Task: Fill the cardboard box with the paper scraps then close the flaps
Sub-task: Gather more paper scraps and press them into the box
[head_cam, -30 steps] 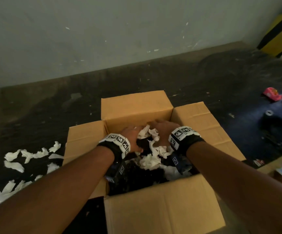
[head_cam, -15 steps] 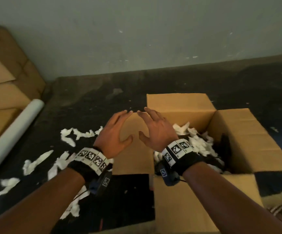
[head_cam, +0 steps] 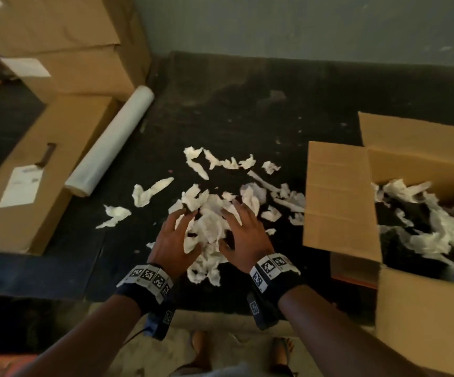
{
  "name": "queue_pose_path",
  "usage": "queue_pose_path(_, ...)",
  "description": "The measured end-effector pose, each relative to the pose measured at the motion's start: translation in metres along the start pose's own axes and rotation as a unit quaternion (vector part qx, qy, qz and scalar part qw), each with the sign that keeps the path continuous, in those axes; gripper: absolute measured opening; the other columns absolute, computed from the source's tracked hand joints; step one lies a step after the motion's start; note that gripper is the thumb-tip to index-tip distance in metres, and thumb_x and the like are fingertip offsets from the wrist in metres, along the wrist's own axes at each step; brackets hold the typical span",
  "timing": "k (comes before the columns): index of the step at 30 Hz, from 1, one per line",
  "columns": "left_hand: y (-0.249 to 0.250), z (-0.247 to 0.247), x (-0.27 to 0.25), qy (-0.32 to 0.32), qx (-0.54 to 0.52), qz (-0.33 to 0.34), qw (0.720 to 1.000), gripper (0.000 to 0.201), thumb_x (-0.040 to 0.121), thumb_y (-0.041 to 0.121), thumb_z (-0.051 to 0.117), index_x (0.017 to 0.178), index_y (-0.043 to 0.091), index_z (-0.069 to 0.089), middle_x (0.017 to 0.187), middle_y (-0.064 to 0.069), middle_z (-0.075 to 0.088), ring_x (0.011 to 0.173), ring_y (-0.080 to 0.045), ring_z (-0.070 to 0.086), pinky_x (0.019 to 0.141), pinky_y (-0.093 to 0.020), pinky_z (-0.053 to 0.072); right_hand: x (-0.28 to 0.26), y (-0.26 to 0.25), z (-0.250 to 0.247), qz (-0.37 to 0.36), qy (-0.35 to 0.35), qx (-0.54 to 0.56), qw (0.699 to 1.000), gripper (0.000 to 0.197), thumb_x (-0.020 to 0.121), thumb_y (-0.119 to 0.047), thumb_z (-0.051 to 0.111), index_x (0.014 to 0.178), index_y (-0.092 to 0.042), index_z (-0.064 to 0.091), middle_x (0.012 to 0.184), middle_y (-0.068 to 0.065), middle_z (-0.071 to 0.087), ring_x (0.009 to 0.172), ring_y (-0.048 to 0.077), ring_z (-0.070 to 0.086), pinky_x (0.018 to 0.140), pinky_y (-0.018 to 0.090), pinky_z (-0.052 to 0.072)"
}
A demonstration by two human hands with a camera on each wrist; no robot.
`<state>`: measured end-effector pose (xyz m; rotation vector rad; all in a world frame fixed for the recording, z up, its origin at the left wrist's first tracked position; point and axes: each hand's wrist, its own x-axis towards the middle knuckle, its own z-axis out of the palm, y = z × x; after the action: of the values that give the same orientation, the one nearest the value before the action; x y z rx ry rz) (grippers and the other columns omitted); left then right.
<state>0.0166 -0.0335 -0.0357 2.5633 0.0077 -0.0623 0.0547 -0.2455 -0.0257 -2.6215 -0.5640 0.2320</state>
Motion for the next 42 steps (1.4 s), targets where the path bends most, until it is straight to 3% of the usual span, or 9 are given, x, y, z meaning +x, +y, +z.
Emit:
queue_pose_path(4, -0.058, 0.001, -0.003, -0.027, 0.088, -0.084, 0.992, 0.093, 0.082, 0.051, 0.075, 0.158, 0.033, 0.024, 0.167, -0.010, 0.007, 0.154, -0.037, 0.007, 0.119, -0.066, 0.022, 0.007, -0.015, 0.047, 0.046, -0.041, -0.029, 0.998, 0.094, 0.086, -0.062, 0.059, 0.160, -0.037, 0.007, 0.168, 0.005, -0.017, 0.153, 0.034, -0.014, 0.121, 0.063, 0.012)
queue_pose_path(7, -0.096, -0.005, 0.008, -0.005, 0.114, -0.160, 0.981, 0.103, 0.080, 0.068, 0.068, 0.160, 0.042, 0.009, 0.168, -0.009, -0.017, 0.152, -0.041, -0.017, 0.114, -0.067, -0.006, 0.017, -0.026, 0.065, 0.117, -0.028, -0.039, 0.992, 0.106, 0.079, -0.071, 0.059, 0.158, -0.043, -0.005, 0.164, 0.005, -0.030, 0.150, 0.039, -0.025, 0.116, 0.066, -0.001)
queue_pose_path(10, -0.134, -0.014, 0.028, -0.004, 0.098, -0.227, 0.969, 0.108, 0.078, 0.079, 0.059, 0.158, 0.048, -0.006, 0.164, -0.005, -0.031, 0.149, -0.042, -0.028, 0.112, -0.070, -0.009, 0.030, -0.036, 0.082, 0.175, -0.026, -0.027, 0.984, 0.109, 0.076, -0.078, 0.053, 0.156, -0.046, -0.015, 0.162, 0.005, -0.036, 0.148, 0.041, -0.028, 0.115, 0.069, -0.002)
queue_pose_path(15, -0.158, -0.014, 0.068, -0.039, 0.085, -0.246, 0.965, 0.107, 0.079, 0.084, 0.052, 0.157, 0.049, -0.012, 0.165, -0.009, -0.030, 0.149, -0.046, -0.025, 0.119, -0.070, -0.004, 0.040, -0.038, 0.099, 0.173, -0.059, -0.012, 0.983, 0.106, 0.080, -0.080, 0.051, 0.155, -0.048, -0.017, 0.161, 0.004, -0.038, 0.148, 0.037, -0.029, 0.118, 0.068, -0.002)
queue_pose_path(21, -0.139, 0.012, 0.089, -0.100, 0.099, -0.109, 0.984, 0.094, 0.086, 0.084, 0.035, 0.159, 0.043, -0.006, 0.168, -0.006, -0.020, 0.153, -0.038, -0.019, 0.123, -0.063, 0.000, 0.068, -0.037, 0.113, 0.155, -0.080, -0.023, 0.984, 0.095, 0.086, -0.083, 0.035, 0.156, -0.044, -0.015, 0.164, 0.007, -0.031, 0.150, 0.033, -0.026, 0.121, 0.062, -0.005)
queue_pose_path(25, -0.112, 0.029, 0.098, -0.123, 0.049, -0.037, 0.991, 0.083, 0.094, 0.068, 0.042, 0.161, 0.037, 0.003, 0.170, -0.001, -0.010, 0.155, -0.030, -0.013, 0.124, -0.061, 0.009, 0.085, -0.027, 0.107, 0.144, -0.114, -0.026, 0.983, 0.093, 0.087, -0.083, 0.036, 0.157, -0.045, -0.011, 0.166, 0.004, -0.024, 0.151, 0.031, -0.023, 0.122, 0.061, -0.001)
queue_pose_path(32, -0.088, 0.042, 0.135, -0.122, 0.043, 0.003, 0.992, 0.076, 0.095, 0.068, 0.035, 0.159, 0.045, 0.002, 0.169, 0.005, -0.016, 0.155, -0.029, -0.017, 0.119, -0.069, -0.002, 0.075, -0.012, 0.064, 0.146, 0.023, -0.072, 0.986, 0.079, 0.085, -0.058, 0.051, 0.157, -0.040, 0.024, 0.169, 0.003, 0.006, 0.153, 0.031, 0.008, 0.115, 0.062, 0.020)
queue_pose_path(36, -0.082, 0.051, 0.148, -0.150, 0.062, -0.002, 0.987, 0.078, 0.091, 0.079, 0.026, 0.157, 0.051, -0.005, 0.167, 0.008, -0.025, 0.152, -0.028, -0.026, 0.113, -0.071, -0.011, 0.078, 0.018, 0.044, 0.270, 0.127, -0.074, 0.952, 0.082, 0.080, -0.061, 0.049, 0.155, -0.039, 0.027, 0.167, 0.004, 0.009, 0.151, 0.033, 0.014, 0.112, 0.063, 0.024)
queue_pose_path(42, -0.094, 0.061, 0.147, -0.127, 0.079, 0.021, 0.988, 0.079, 0.091, 0.080, 0.022, 0.160, 0.046, 0.005, 0.169, 0.004, -0.017, 0.153, -0.029, -0.023, 0.115, -0.071, -0.012, 0.098, 0.094, 0.032, 0.520, 0.101, -0.038, 0.847, 0.083, 0.091, -0.069, 0.045, 0.158, -0.046, 0.003, 0.169, 0.003, -0.015, 0.153, 0.041, -0.007, 0.118, 0.069, 0.007)
